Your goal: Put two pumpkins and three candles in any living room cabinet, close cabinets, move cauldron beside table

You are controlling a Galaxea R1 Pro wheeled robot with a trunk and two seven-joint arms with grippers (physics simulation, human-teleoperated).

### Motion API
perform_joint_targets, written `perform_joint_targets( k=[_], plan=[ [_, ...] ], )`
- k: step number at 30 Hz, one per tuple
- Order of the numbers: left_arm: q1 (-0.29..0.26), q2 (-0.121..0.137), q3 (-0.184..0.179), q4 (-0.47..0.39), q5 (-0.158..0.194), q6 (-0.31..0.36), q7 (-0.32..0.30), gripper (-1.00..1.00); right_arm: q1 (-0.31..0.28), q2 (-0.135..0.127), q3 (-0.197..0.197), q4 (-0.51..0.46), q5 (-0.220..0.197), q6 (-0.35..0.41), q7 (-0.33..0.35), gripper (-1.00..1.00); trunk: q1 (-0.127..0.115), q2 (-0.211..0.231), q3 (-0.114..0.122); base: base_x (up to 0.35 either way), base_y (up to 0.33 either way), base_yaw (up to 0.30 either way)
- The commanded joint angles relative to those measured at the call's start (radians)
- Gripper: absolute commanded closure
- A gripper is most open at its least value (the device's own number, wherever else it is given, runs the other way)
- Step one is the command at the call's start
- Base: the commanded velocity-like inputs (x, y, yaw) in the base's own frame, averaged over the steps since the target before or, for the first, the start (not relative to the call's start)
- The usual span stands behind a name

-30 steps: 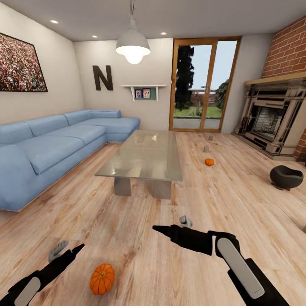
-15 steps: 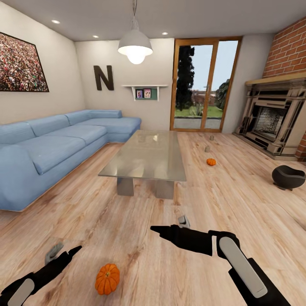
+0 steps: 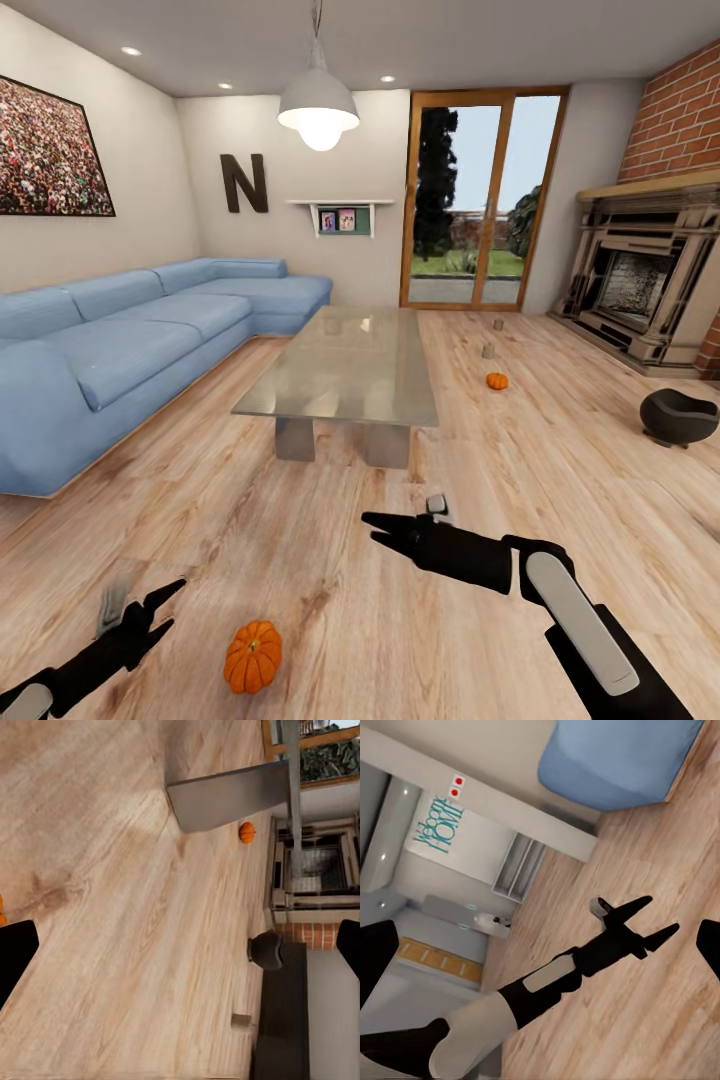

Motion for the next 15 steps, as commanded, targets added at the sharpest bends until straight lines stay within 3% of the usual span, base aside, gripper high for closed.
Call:
perform_joint_targets(
  k=[1, 10, 15],
  plan=[
    [-0.001, -0.001, 0.001, 0.018, 0.005, 0.003, -0.003, -1.00, -0.001, -0.001, 0.001, 0.000, 0.008, 0.001, 0.017, -1.00, 0.000, 0.000, -0.001, 0.000, 0.000, 0.000],
    [0.000, -0.002, 0.000, 0.054, 0.004, -0.010, -0.017, -1.00, -0.001, -0.001, 0.001, 0.000, 0.006, 0.002, 0.045, -1.00, 0.000, 0.000, -0.001, 0.000, 0.000, 0.000],
    [0.000, -0.002, 0.002, 0.056, 0.005, -0.009, -0.018, -1.00, -0.001, -0.001, 0.001, 0.000, 0.006, 0.002, 0.054, -1.00, 0.002, -0.002, -0.020, 0.000, 0.000, 0.000]
  ],
)
